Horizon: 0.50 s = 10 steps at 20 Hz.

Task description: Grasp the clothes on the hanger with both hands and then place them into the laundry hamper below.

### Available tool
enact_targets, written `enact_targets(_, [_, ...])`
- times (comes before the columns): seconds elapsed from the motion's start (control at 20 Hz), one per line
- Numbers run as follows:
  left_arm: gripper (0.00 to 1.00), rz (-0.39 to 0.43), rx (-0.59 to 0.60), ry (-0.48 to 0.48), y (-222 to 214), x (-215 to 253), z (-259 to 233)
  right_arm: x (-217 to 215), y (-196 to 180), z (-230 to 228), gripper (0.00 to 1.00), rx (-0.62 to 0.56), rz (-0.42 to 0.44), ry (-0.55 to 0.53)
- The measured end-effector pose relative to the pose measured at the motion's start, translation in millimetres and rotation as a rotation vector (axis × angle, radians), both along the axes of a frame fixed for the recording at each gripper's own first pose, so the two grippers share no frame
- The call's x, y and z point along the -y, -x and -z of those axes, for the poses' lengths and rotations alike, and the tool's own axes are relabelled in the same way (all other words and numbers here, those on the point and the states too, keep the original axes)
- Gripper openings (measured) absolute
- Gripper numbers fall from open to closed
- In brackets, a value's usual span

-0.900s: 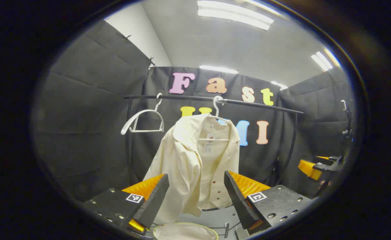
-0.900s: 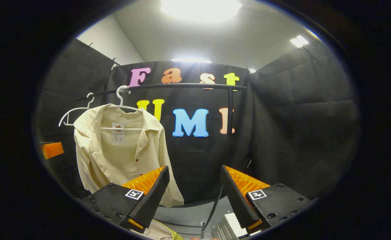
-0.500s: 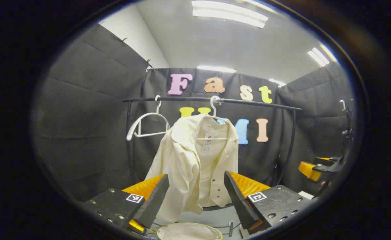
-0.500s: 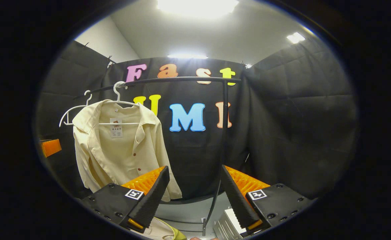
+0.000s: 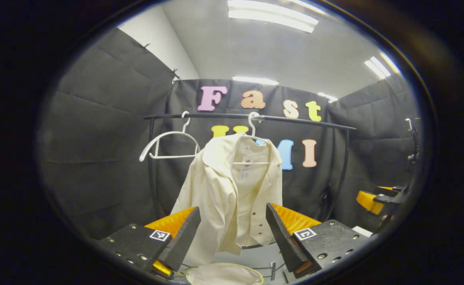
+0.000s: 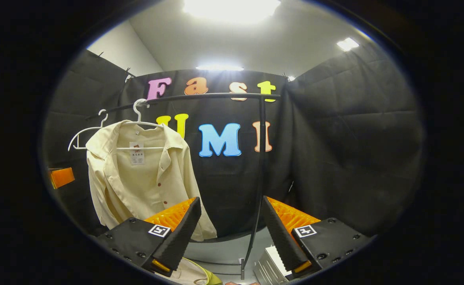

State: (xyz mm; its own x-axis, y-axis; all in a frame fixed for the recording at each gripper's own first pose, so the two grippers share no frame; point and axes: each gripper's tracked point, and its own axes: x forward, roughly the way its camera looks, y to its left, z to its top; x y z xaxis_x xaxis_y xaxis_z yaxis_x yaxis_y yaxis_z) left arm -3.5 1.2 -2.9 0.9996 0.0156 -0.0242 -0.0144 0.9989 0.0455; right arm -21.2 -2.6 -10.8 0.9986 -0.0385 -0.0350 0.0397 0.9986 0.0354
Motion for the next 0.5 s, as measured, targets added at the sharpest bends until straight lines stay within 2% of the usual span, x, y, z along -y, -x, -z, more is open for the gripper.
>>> enact_targets(0.05, [0.97, -0.029, -0.014, -0.011, -2.5, -6.5, 2.2, -2.0, 1.3, 1.1, 0.98, -0.004, -0.005, -0.002])
enact_targets(0.5, [0.97, -0.055, -0.022, 0.048, -33.5, -13.5, -14.3, -22.0, -10.5, -1.9, 0.96, -0.033, -0.040, -0.061])
